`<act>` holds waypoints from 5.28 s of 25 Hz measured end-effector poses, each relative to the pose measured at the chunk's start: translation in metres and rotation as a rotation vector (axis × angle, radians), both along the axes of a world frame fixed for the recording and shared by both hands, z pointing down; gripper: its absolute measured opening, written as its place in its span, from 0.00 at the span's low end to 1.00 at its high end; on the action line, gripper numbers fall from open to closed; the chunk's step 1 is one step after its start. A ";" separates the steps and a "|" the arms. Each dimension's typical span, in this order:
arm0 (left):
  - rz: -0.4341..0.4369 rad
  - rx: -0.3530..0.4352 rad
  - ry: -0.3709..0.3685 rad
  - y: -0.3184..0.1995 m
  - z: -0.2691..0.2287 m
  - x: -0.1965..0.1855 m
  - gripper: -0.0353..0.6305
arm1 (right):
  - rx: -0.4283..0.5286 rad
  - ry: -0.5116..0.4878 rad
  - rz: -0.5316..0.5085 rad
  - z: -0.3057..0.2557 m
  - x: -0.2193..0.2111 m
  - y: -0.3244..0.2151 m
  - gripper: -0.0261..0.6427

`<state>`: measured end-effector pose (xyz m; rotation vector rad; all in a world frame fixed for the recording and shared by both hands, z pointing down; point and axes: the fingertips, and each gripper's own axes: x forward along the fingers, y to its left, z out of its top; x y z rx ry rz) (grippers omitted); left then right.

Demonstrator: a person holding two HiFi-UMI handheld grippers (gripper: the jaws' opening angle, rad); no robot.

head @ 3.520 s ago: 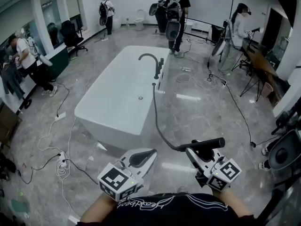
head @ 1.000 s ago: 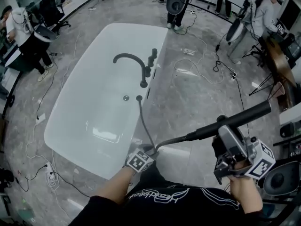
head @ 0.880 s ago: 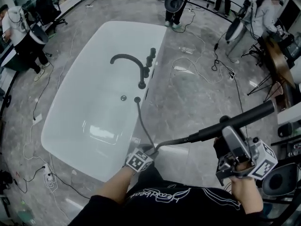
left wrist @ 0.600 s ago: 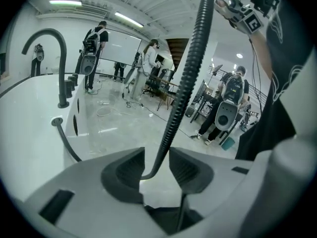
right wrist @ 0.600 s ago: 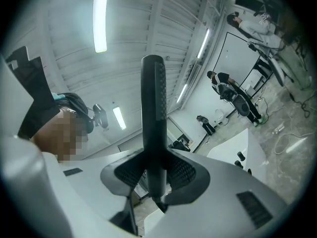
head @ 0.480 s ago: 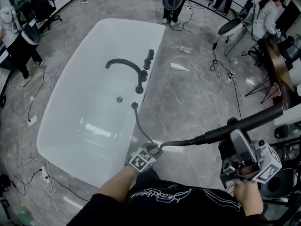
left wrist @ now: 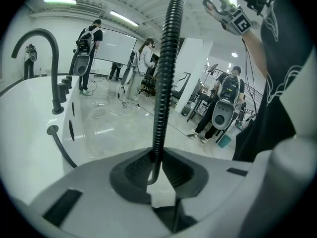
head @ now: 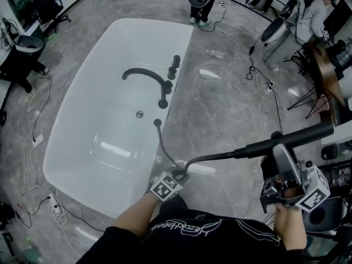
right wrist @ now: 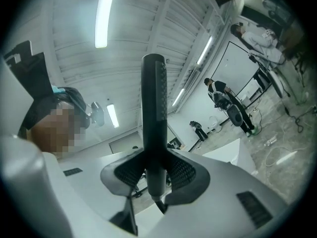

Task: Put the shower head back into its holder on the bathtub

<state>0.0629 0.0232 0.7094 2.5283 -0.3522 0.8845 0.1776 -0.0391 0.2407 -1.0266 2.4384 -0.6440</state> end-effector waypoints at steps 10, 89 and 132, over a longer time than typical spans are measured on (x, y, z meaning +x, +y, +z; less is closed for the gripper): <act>-0.175 -0.087 0.001 0.003 -0.018 -0.078 0.15 | -0.089 0.380 0.244 0.075 0.052 -0.019 0.24; -0.393 0.731 0.197 -0.381 -0.489 -0.070 0.14 | 0.034 0.405 0.176 0.072 0.059 -0.185 0.24; -0.578 0.381 0.097 -0.318 -0.284 -0.148 0.14 | -0.061 0.381 0.101 0.103 0.036 -0.177 0.24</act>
